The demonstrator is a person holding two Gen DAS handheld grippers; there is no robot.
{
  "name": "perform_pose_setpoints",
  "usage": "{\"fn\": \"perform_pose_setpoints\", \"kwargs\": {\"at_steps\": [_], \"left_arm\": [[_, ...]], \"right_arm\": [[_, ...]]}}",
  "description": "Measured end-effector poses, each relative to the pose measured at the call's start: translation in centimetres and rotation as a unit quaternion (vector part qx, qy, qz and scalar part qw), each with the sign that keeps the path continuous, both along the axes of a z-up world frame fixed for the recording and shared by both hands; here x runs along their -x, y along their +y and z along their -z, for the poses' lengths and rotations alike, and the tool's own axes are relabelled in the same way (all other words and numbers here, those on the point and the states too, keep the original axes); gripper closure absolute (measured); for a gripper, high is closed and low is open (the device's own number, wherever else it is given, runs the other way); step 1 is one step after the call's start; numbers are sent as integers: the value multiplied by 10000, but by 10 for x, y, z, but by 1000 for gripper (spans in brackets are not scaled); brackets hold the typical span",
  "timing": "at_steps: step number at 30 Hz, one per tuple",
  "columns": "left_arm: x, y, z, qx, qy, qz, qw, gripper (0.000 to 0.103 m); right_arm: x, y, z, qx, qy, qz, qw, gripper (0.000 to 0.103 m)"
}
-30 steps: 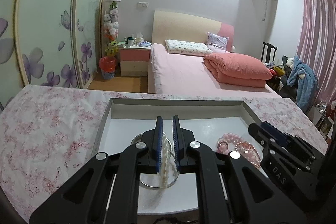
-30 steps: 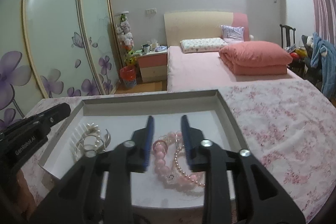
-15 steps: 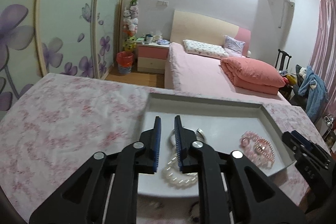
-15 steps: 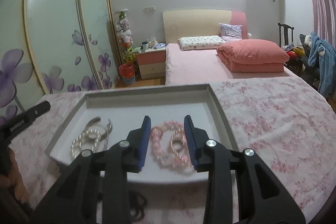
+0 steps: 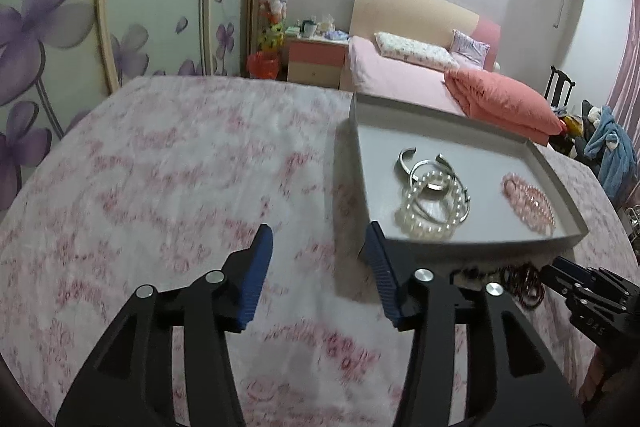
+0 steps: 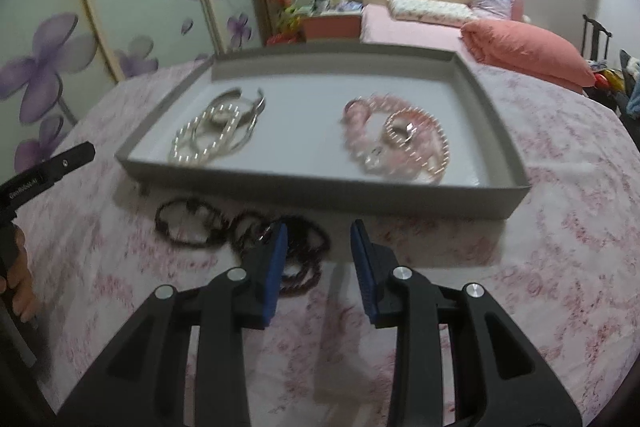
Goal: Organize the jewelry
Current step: 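Open the left tool to drop the pearl bracelet while the right tool releases the ring into the tray, then grasp the dark red beaded bracelet with the right tool while the left tool grasps a pearl earring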
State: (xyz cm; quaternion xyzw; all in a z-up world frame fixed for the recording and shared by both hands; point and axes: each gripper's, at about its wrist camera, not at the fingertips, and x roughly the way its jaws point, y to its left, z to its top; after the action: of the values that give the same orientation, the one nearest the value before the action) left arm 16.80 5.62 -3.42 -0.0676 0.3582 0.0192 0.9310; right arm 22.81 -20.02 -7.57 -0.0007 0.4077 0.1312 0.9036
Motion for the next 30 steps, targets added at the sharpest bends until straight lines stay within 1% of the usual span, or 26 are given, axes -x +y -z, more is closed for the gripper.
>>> {"fn": "perform_pose_setpoints", "kwargs": {"at_steps": [2, 4, 11, 12, 13, 15, 16, 18, 21, 25, 28, 30], "left_arm": [[4, 1, 2, -17, 27, 30, 10000, 45], [6, 1, 2, -39, 35, 74, 10000, 43], [6, -7, 6, -86, 130, 228, 9996, 41], [6, -8, 7, -94, 141, 244, 9996, 41], [6, -10, 8, -106, 161, 275, 9994, 41], [6, -14, 9, -128, 188, 318, 9992, 41], [5, -15, 9, -137, 208, 353, 9991, 41], [5, -18, 10, -135, 237, 392, 9989, 41], [5, -23, 12, -129, 311, 491, 9982, 41], [5, -31, 14, -222, 379, 614, 9971, 41], [4, -39, 17, -313, 472, 694, 9960, 41], [2, -43, 19, -358, 518, 719, 9954, 42]], "right_arm": [[0, 5, 3, 36, 76, -65, 9999, 65], [1, 7, 6, 43, 100, -86, 9999, 62], [-7, 17, 8, 129, 200, -225, 9995, 62], [-7, 18, 8, 129, 198, -255, 9994, 66], [-7, 19, 8, 108, 199, -288, 9993, 76], [-5, 19, 7, 69, 203, -354, 9991, 85], [-3, 19, 7, 81, 192, -372, 9991, 89], [1, 18, 6, 145, 161, -377, 9991, 90], [5, 9, 5, 170, 156, -237, 9995, 92], [2, -20, 5, 196, 179, 364, 9990, 94], [-1, -47, 5, 165, 222, 982, 9948, 94], [-3, -57, 6, 79, 247, 1181, 9927, 94]]}}
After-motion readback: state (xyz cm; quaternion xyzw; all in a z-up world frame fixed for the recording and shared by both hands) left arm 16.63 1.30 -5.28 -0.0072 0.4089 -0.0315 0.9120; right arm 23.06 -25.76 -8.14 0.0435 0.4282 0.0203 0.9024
